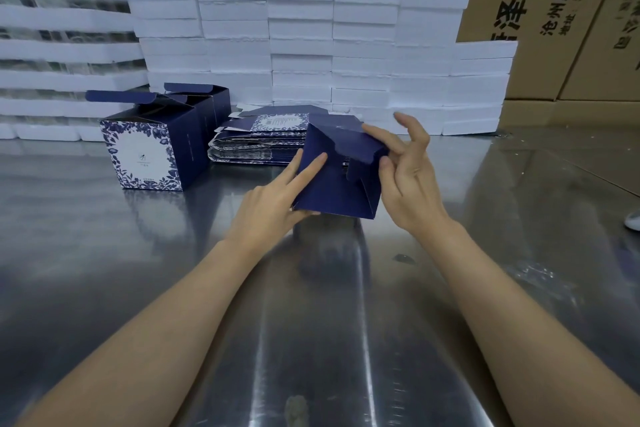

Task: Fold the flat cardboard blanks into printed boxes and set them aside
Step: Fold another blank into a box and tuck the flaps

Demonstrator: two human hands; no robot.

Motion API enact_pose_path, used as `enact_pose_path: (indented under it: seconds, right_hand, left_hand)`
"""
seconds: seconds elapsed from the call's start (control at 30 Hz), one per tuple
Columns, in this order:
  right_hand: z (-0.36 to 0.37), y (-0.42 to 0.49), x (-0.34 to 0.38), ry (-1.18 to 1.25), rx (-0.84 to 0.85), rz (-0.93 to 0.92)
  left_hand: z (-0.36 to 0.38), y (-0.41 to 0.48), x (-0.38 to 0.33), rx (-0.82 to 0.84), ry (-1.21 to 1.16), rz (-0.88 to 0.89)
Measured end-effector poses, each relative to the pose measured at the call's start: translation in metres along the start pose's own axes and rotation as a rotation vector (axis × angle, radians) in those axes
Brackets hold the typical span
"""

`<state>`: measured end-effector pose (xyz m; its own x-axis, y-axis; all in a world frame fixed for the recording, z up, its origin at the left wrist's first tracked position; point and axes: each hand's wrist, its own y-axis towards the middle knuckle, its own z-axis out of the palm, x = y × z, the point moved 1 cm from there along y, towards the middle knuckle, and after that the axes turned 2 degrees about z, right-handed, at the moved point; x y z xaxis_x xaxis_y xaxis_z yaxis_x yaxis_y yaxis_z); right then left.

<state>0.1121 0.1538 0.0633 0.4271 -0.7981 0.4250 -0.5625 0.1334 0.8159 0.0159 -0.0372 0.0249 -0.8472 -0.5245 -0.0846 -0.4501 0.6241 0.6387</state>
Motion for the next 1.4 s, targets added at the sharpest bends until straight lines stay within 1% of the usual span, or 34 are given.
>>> enact_pose_path:
  seconds: [0.07, 0.17, 0.23, 0.27, 0.33, 0.37, 0.47, 0.53, 0.63, 0.77, 1.07, 1.13, 1.2, 1.27, 1.33, 1.4]
  right_hand:
    - [0.000, 0.000, 0.000, -0.023, -0.003, 0.011]
    - [-0.001, 0.002, 0.004, -0.152, -0.073, 0.028]
    - [0.001, 0.002, 0.003, -0.228, -0.076, 0.067]
    - [0.003, 0.002, 0.002, -0.217, -0.019, 0.095]
    - [0.008, 0.000, -0.004, -0.100, 0.104, 0.166]
    - [0.010, 0.000, -0.005, -0.066, 0.116, 0.177]
    - [0.014, 0.000, -0.007, -0.143, 0.057, 0.126]
    - [0.016, -0.001, -0.006, -0.195, 0.027, 0.115]
    - [0.017, -0.002, -0.005, -0.309, 0.009, 0.131]
    - [0.015, -0.002, -0.004, -0.443, -0.004, 0.139]
    - [0.013, -0.002, -0.002, -0.517, -0.014, 0.167]
    - [0.010, -0.001, -0.004, -0.484, 0.000, 0.130]
    - [0.008, -0.001, -0.005, -0.338, -0.071, 0.157]
    - [0.007, -0.001, -0.007, -0.166, -0.155, 0.288]
    - [0.008, 0.000, -0.009, -0.028, -0.127, 0.434]
    - [0.009, 0.001, -0.009, 0.162, -0.118, 0.538]
  left_hand:
    - [0.000, -0.001, -0.001, -0.016, 0.001, 0.002]
    - [-0.002, 0.000, -0.002, -0.032, 0.006, 0.010]
    - [-0.003, 0.000, -0.003, -0.037, -0.013, -0.004]
    - [-0.004, 0.000, -0.005, -0.049, -0.039, -0.010]
    - [-0.005, 0.000, -0.006, -0.058, -0.076, -0.024]
    - [-0.005, 0.000, -0.006, -0.048, -0.086, -0.040]
    - [-0.005, -0.001, -0.004, -0.014, -0.147, -0.131]
    - [-0.005, 0.000, -0.004, -0.006, -0.170, -0.150]
    - [-0.004, 0.000, -0.006, 0.029, -0.152, -0.121]
    - [-0.004, 0.000, -0.007, 0.034, -0.122, -0.084]
    - [-0.004, -0.002, -0.009, 0.024, -0.116, -0.033]
    - [-0.004, -0.001, -0.007, 0.020, -0.112, -0.048]
    - [-0.003, 0.000, -0.005, 0.010, -0.115, -0.058]
    - [-0.004, 0.001, -0.004, 0.029, -0.143, -0.073]
    - [-0.005, 0.002, -0.004, 0.076, -0.179, -0.094]
    - [-0.004, 0.002, -0.006, 0.103, -0.205, -0.105]
